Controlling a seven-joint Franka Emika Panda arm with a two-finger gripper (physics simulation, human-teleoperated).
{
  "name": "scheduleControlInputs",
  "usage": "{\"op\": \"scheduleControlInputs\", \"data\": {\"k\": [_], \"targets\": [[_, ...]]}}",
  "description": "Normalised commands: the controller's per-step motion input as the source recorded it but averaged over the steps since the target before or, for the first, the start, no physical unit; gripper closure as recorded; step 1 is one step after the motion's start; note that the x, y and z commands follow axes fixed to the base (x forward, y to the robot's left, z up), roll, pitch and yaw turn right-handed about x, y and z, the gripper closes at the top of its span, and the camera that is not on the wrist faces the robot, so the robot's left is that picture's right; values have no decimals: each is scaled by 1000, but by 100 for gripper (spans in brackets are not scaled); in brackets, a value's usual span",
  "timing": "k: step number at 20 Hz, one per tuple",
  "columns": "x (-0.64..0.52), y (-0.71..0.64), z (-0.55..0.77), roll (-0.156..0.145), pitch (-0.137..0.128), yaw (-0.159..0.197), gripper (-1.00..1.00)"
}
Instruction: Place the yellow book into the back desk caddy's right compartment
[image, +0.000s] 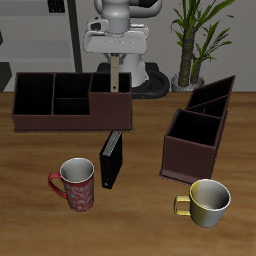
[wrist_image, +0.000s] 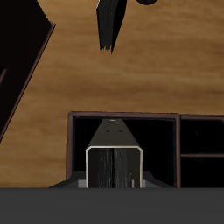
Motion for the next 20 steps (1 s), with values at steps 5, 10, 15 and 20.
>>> {"op": "scheduleControlInputs", "data": {"k": [5, 10, 15, 20], "targets": [[82, -13, -343, 10, 47, -6, 100], [67, -13, -373, 4, 56, -14, 100], [33, 1, -351, 6, 47, -12, 100], [11, -4, -423, 16, 88, -30, 100]]}}
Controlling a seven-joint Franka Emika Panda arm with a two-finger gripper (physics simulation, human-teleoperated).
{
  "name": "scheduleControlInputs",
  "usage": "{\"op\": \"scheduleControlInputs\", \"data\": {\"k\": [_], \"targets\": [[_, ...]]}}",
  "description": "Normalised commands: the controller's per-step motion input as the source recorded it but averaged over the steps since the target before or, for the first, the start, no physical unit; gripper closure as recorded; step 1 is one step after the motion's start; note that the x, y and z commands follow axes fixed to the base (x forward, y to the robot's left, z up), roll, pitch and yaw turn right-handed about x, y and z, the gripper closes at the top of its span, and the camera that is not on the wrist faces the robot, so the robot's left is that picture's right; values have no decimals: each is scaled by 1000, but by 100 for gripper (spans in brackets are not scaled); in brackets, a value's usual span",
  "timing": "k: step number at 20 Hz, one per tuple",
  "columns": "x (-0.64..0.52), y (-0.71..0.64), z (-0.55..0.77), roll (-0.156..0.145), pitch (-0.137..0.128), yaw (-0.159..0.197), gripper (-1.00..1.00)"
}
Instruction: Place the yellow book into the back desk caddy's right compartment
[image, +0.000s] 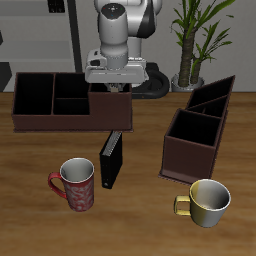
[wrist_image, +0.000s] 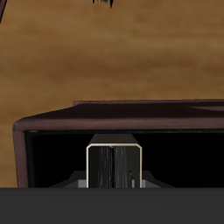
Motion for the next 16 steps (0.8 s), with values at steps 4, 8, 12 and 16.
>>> {"op": "scheduleControlInputs", "data": {"k": [4, 8, 12, 16], "targets": [[38, -26, -87, 8, 32, -13, -100], [65, -56, 15, -11, 5, -5, -100], [36, -72, 101, -14, -12, -2, -100], [56, -28, 80, 10, -32, 35, -100]]}}
